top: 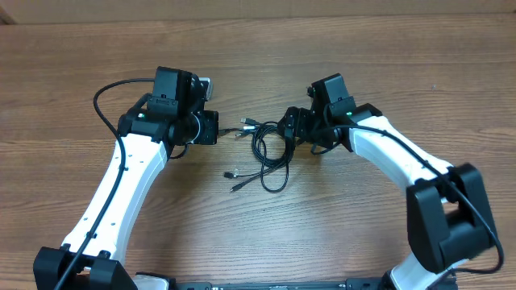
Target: Untangle cables
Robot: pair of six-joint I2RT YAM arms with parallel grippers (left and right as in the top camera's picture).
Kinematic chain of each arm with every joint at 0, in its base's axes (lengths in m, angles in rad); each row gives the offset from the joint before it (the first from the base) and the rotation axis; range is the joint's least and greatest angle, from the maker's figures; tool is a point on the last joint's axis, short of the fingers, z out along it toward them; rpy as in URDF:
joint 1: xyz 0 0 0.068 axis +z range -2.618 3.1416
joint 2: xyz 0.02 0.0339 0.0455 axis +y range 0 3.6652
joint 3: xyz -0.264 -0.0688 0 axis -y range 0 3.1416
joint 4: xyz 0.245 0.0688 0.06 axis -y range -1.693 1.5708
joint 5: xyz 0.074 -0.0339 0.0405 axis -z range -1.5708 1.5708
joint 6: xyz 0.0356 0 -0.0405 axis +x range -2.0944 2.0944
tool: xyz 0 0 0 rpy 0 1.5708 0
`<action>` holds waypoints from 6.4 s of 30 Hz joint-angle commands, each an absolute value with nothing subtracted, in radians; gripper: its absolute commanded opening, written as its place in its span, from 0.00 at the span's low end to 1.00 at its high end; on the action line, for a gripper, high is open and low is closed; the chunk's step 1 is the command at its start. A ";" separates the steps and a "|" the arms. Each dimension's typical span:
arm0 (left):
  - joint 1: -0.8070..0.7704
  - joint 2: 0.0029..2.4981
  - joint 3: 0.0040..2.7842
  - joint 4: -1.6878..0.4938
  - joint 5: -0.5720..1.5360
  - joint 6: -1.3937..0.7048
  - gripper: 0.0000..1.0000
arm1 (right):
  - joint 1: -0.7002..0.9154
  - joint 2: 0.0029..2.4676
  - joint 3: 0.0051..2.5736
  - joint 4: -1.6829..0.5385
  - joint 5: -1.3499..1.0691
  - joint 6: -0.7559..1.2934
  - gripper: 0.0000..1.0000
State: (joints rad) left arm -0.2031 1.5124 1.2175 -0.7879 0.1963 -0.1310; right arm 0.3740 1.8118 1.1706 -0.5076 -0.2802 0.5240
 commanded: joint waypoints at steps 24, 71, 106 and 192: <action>-0.204 1.517 1.213 -0.781 0.147 -0.086 0.07 | 0.390 1.861 1.091 -0.440 -0.270 0.531 0.60; -0.204 1.517 1.115 -0.789 0.154 -0.172 0.06 | 0.680 1.861 0.987 -0.226 -0.270 0.658 0.33; -0.204 1.517 0.838 -0.505 0.171 -0.347 0.24 | 0.525 1.794 1.016 -0.405 -0.157 0.549 0.65; -0.290 1.517 0.756 -0.380 0.031 -0.400 0.49 | 0.506 1.794 1.014 -0.390 -0.176 0.549 1.00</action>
